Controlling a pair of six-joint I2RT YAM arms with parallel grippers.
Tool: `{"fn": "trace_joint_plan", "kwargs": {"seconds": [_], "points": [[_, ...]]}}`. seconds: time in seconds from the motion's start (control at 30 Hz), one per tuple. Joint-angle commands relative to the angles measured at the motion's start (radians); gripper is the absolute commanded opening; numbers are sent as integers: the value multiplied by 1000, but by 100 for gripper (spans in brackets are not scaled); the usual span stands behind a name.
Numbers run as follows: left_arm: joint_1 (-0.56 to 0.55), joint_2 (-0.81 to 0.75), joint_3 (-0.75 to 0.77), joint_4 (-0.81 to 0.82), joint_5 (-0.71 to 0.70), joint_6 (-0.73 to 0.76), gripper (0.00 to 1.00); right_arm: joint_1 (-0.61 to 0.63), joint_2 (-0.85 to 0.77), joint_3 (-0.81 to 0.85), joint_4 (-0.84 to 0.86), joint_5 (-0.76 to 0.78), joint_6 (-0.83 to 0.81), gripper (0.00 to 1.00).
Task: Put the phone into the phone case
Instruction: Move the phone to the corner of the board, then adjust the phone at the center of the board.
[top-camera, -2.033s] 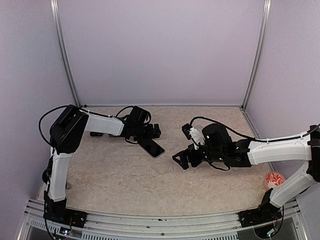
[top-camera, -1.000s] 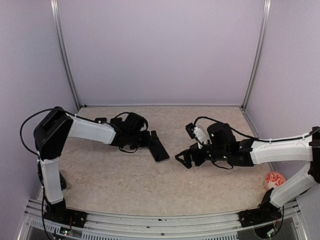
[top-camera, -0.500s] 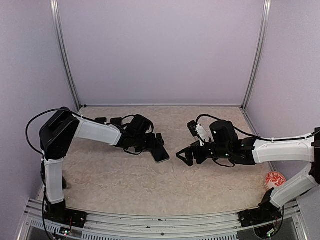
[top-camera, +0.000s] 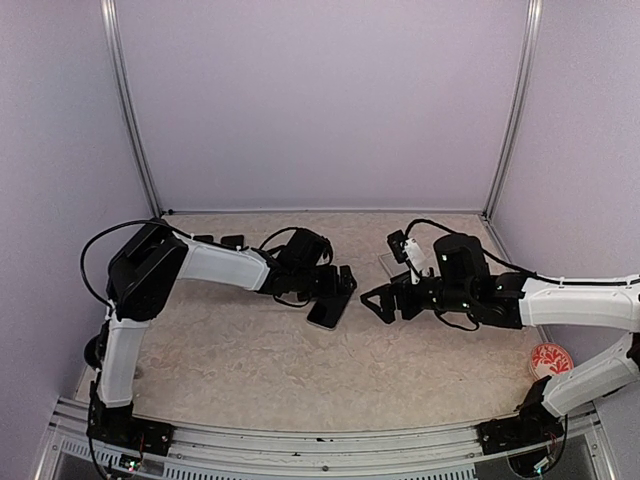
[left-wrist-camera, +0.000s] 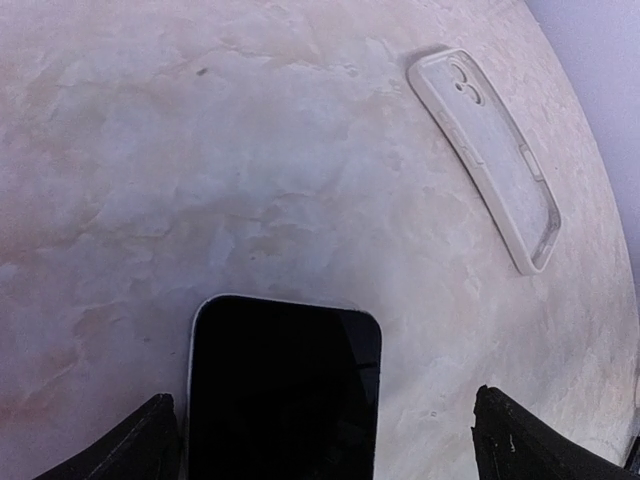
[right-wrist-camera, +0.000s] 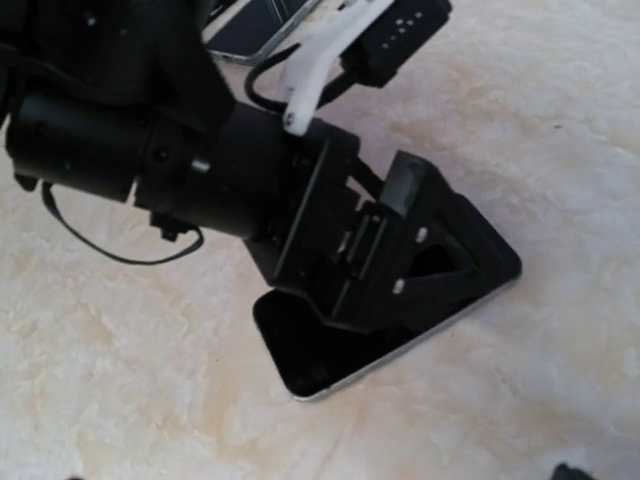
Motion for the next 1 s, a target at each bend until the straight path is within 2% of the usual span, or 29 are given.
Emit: {"fn": "trace_joint_plan", "kwargs": {"seconds": [0.0,0.23,0.47,0.7,0.97], "points": [[-16,69,49,42,143,43,99,-12,-39,-24,-24,28,5,100],[-53,114,101,45,315,131,99,-32,-110,-20,-63,76,-20,100],[-56,114,69,61,443,186,99,-46,-149,-9,-103,76,-38,100],[-10,23,18,137,343,158,99,-48,-131,5,-134,69,-99,100],[7,-202,-110,121,112,62,99,-49,-120,-9,-147,47,-139,100]]}}
